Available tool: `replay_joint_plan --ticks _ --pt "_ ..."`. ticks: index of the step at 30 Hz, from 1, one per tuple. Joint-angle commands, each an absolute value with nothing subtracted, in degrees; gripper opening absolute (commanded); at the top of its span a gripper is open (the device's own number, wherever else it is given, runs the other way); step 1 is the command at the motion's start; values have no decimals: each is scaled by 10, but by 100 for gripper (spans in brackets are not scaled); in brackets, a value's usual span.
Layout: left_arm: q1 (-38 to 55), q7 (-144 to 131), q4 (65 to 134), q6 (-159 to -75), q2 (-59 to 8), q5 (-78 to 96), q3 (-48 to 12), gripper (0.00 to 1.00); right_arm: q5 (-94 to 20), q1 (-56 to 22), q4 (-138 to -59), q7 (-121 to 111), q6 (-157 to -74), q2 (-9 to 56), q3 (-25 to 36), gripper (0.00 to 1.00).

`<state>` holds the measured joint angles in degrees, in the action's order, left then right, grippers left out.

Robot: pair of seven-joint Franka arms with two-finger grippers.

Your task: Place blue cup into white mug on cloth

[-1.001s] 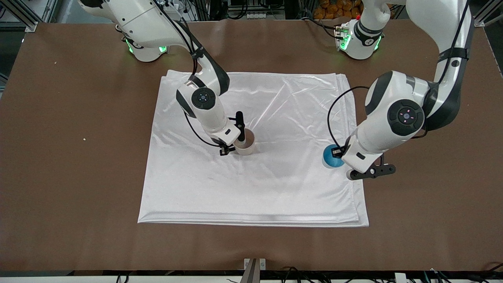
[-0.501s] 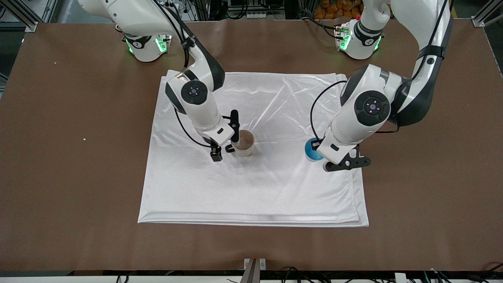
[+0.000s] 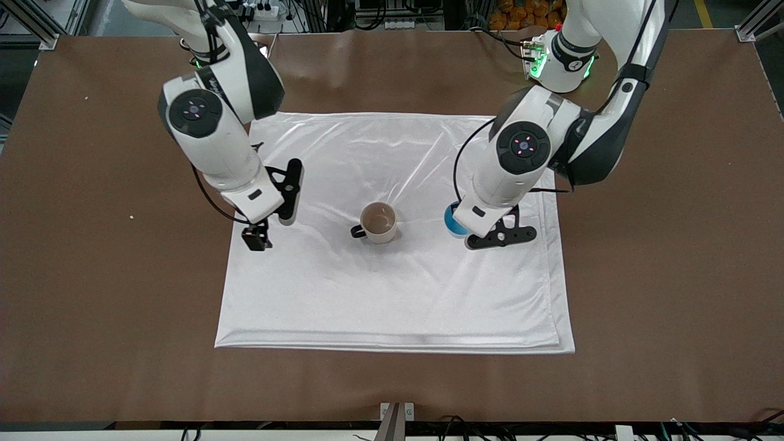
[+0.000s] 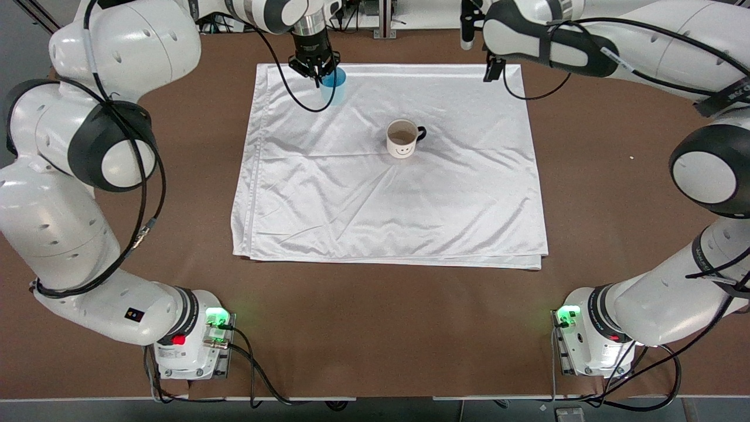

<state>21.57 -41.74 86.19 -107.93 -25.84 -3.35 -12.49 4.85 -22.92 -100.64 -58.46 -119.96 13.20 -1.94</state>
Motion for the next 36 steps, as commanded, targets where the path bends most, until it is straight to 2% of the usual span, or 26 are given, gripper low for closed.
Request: replay_joint_plan --ticks 1,10,19,36 --pt "239 -450 858 -1076 -267 -46 -121 2 58 -187 -1020 -579 -1169 81 -26 100" --pt "285 -487 854 -1099 -283 -44 -122 2 59 -138 -1003 -559 -1104 34 -22 100" --pt "318 -528 853 -1158 -303 -45 -122 2 60 -88 -947 -555 -1028 34 -22 100" --pt "344 -536 854 -1214 -331 -45 -122 2 55 -36 -896 -454 -976 41 -23 100"
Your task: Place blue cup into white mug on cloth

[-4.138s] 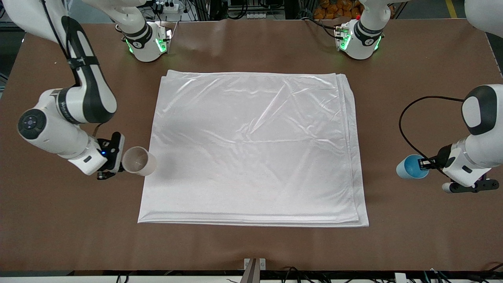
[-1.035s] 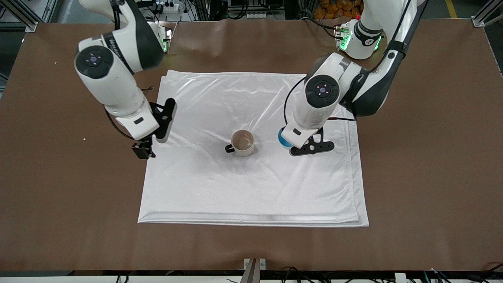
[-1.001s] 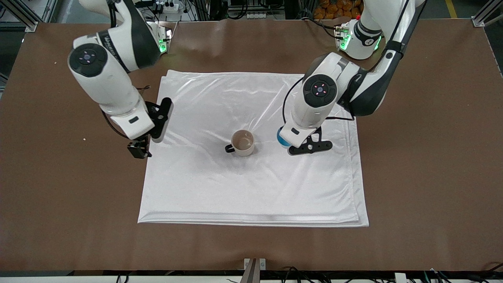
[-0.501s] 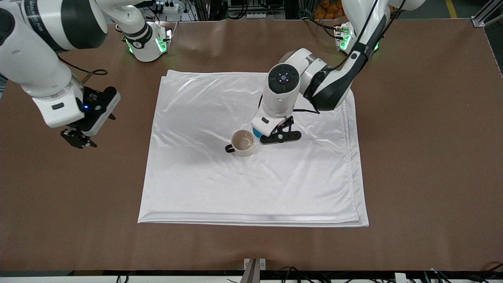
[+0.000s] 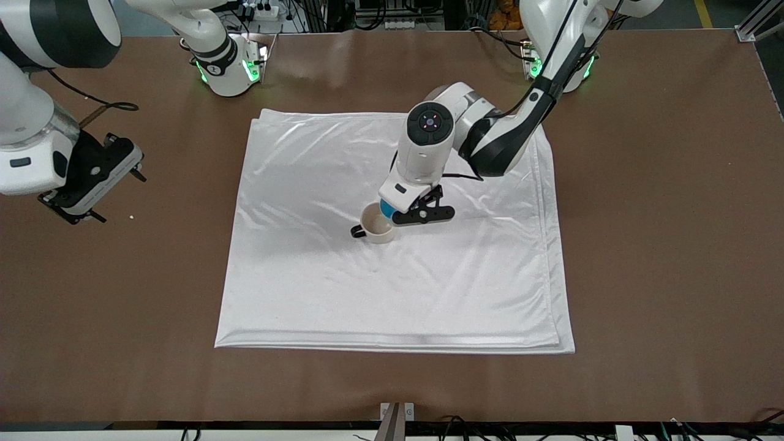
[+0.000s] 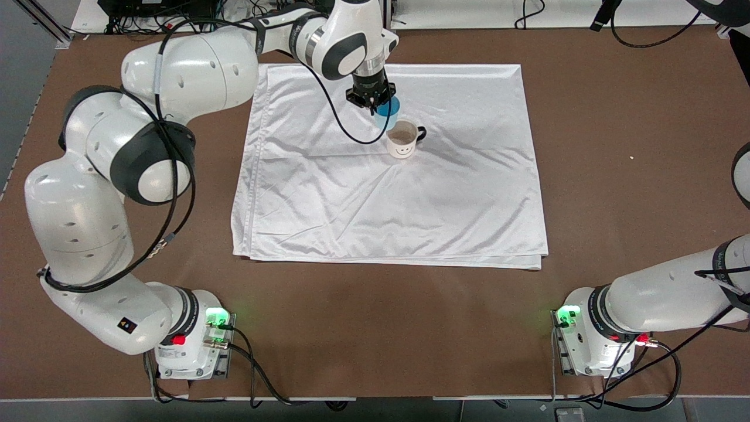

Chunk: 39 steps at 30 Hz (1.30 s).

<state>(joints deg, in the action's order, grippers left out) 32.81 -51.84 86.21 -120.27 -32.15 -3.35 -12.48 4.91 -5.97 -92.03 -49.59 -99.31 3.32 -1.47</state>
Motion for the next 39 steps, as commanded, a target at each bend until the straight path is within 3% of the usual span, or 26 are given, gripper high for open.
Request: replay_joint_plan --ticks 1,34,37,39 --pt "344 -538 854 -1215 -333 -45 -122 2 53 -31 -896 -443 -976 41 -23 100" --pt "379 -568 853 -1317 -403 -74 -102 2 14 -18 -871 29 -919 39 -23 100" --pt "382 -568 854 -1317 -405 -75 -101 10 13 -2 -873 31 -911 39 -23 100" --pt "381 -567 854 -1317 -405 -75 -101 33 12 13 -873 32 -910 41 -24 100"
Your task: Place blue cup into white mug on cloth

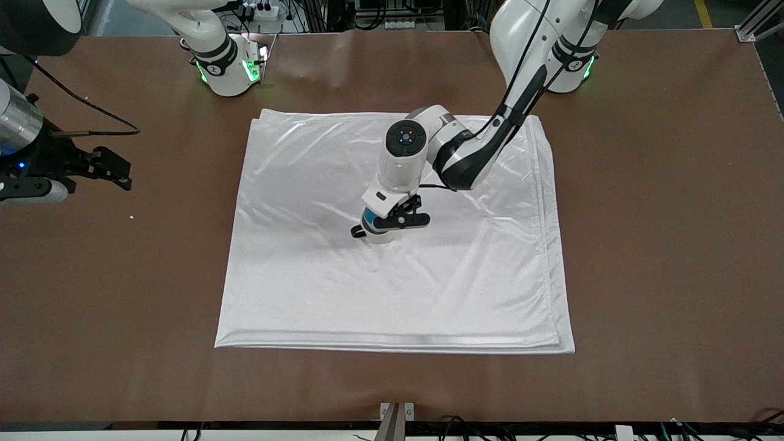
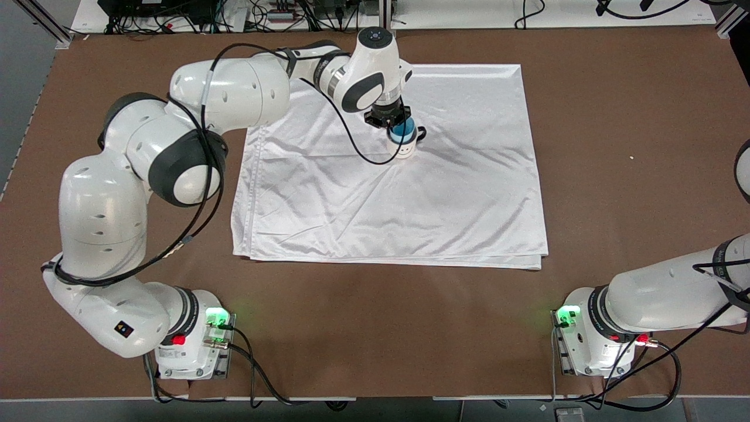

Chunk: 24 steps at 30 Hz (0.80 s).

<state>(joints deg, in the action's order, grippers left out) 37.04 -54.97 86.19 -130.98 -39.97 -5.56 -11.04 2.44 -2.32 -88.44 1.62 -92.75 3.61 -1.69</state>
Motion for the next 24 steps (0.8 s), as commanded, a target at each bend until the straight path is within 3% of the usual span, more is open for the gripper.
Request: replay_joint_plan --ticks 1,2,4,8,12,24 --pt "381 -567 854 -1317 -405 -75 -101 47 11 15 -873 32 -910 42 -23 100" --pt "381 -566 854 -1317 -405 -75 -100 58 9 16 -873 32 -910 44 -23 100" --pt "381 -566 854 -1317 -406 -76 -100 71 4 16 -873 32 -912 44 -23 100" --pt "382 -566 854 -1317 -406 -79 -100 81 4 15 -873 44 -912 44 -23 100" --pt "381 -564 854 -1317 -405 -80 -100 100 4 14 -873 64 -911 44 -24 100" --pt "348 -532 856 -1308 -381 -127 -94 100 4 14 -873 67 -911 43 -24 100"
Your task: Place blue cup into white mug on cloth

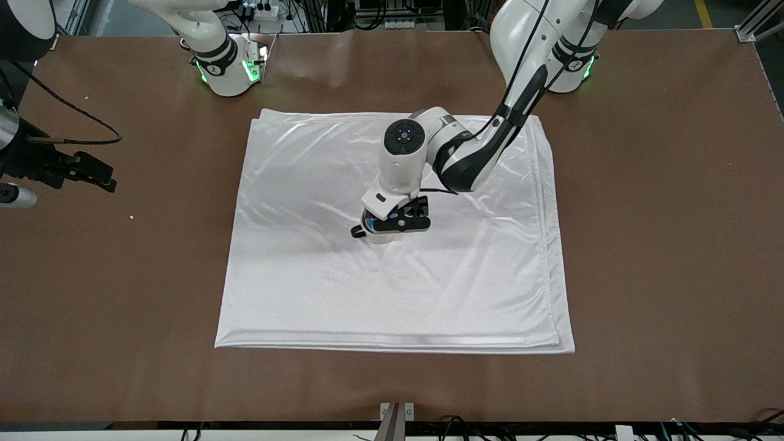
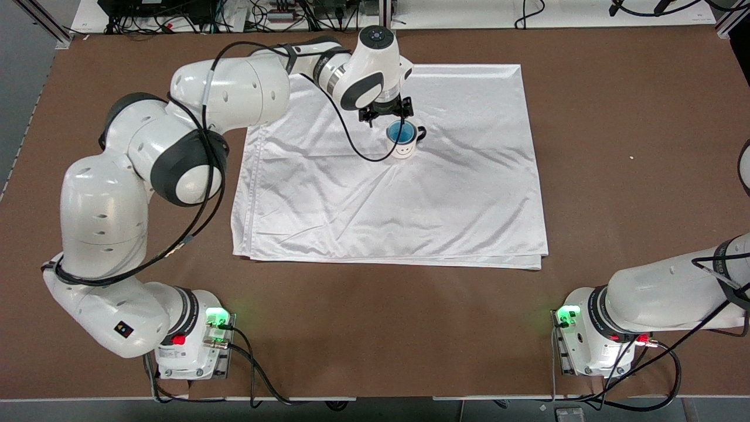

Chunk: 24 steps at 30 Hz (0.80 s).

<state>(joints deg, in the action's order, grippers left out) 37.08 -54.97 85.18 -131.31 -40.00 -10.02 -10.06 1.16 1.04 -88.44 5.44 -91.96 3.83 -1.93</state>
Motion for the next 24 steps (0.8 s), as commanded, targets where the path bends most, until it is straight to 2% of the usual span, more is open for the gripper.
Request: replay_joint_plan --ticks 1,24 --pt "341 -519 856 -1303 -379 -127 -94 100 4 14 -872 67 -911 44 -24 100" --pt "144 -308 854 -1224 -323 -105 -103 100 4 14 -873 67 -909 44 -24 100"
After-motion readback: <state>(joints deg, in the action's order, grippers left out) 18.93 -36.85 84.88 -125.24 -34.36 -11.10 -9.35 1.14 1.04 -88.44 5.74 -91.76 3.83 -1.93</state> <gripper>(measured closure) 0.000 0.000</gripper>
